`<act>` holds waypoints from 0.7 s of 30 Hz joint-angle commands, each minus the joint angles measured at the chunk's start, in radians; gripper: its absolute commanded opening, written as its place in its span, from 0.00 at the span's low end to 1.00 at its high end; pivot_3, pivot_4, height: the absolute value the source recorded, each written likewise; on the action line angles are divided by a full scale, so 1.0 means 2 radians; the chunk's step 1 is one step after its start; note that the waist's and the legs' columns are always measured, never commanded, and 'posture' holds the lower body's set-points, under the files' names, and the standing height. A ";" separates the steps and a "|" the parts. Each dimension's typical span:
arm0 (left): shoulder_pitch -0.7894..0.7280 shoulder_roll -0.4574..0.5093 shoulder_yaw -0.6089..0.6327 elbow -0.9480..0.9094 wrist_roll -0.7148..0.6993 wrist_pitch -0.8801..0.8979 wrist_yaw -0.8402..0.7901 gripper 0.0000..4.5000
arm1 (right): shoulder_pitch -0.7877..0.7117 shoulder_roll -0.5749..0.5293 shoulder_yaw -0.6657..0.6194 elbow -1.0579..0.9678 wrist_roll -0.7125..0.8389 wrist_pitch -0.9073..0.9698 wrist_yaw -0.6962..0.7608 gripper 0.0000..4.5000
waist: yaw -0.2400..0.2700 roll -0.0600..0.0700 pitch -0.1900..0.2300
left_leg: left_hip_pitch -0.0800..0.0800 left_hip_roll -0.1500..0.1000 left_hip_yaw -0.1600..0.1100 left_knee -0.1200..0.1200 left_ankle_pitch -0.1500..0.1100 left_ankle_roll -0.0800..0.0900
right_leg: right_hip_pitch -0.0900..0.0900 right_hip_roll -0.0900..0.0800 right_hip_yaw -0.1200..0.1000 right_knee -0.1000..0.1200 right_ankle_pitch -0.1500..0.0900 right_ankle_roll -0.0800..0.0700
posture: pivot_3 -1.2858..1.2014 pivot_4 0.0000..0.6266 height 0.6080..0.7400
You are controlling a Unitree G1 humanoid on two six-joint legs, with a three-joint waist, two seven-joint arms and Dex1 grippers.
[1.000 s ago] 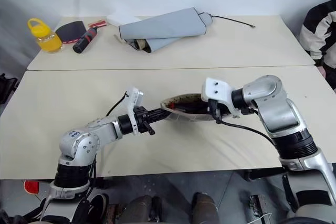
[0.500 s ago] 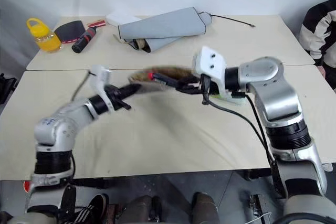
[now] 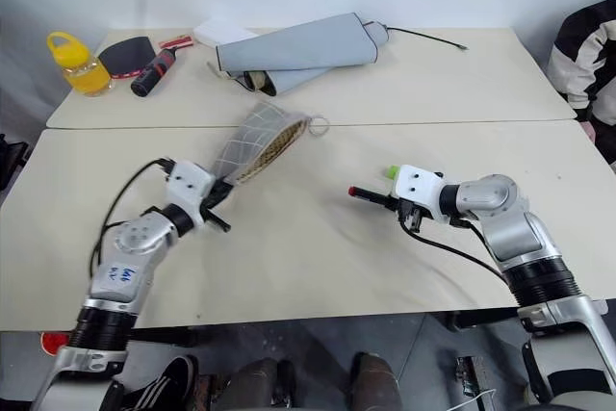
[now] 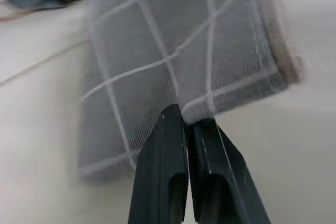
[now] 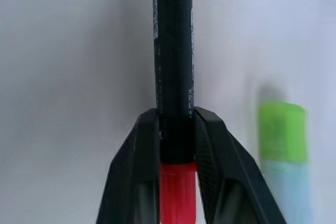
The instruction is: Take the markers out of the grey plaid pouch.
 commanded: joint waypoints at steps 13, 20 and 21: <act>0.055 0.007 0.104 -0.150 -0.192 0.104 -0.098 0.76 | 0.040 0.037 -0.086 -0.070 0.120 0.059 0.024 0.85 | 0.000 0.000 0.000 | 0.000 0.000 -0.001 -0.001 0.000 0.000 | -0.001 -0.001 -0.001 0.002 0.000 0.000 | 0.52 0.24 1.00; 0.160 0.031 0.187 -0.249 -0.291 0.154 -0.123 0.76 | 0.124 0.072 -0.162 -0.135 0.201 0.049 -0.003 0.85 | 0.003 0.000 0.000 | 0.000 0.000 -0.002 -0.001 0.000 0.000 | 0.000 -0.001 -0.001 0.001 0.000 0.000 | 0.52 0.24 1.00; 0.167 0.032 0.199 -0.250 -0.293 0.151 -0.120 0.76 | 0.133 0.080 -0.174 -0.132 0.197 0.025 -0.017 0.85 | 0.004 0.000 0.000 | 0.000 0.000 -0.002 -0.001 0.000 0.000 | 0.000 -0.001 -0.001 0.000 0.000 0.000 | 0.52 0.24 1.00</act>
